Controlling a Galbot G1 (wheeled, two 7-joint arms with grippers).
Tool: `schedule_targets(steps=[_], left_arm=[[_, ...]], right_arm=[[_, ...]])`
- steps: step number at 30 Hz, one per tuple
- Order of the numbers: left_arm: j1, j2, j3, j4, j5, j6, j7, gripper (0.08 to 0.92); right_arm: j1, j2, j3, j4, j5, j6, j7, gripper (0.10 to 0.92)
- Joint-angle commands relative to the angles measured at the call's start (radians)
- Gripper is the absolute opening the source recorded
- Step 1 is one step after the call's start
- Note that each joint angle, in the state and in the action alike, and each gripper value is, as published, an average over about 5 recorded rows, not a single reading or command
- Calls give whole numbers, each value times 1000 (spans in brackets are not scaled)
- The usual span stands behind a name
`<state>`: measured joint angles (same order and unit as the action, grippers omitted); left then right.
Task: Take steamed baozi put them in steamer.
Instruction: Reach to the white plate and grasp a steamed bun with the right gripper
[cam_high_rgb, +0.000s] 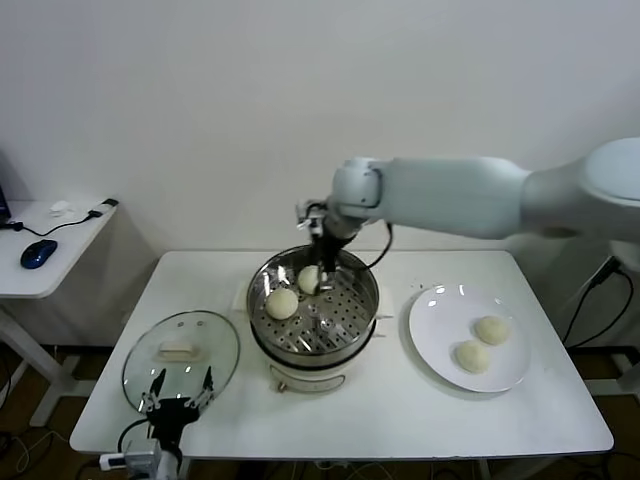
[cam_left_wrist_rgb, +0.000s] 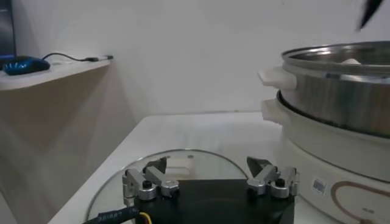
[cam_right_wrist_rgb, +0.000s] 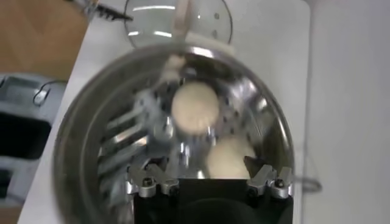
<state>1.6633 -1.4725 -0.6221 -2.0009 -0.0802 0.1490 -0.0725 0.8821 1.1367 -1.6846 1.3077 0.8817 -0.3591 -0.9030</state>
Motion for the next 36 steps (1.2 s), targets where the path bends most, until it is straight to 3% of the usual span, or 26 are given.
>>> schedule_targets(steps=[1,6,12,21,36], left_arm=[[1,6,-2,5,1,-2,0,823],[5,7,-12,10,0,-8,-1,823],[12,-1,-23,5,1,-7,-2,823],[26,-12,-28,-2,9,-8,-4,823],[39,-2,-33,1,11,-12,-6,823]], right_arm=[[183,-435,-222,138,-215,161,-191,823],[8,-579,-198,142,-366,177,-178,823],[-260,-624,-19,95,-498,146,-136,823],[-543,-556,233,-52,-599,110,-77,823],[-685,-462,367,-156,-664,107,-60,823]])
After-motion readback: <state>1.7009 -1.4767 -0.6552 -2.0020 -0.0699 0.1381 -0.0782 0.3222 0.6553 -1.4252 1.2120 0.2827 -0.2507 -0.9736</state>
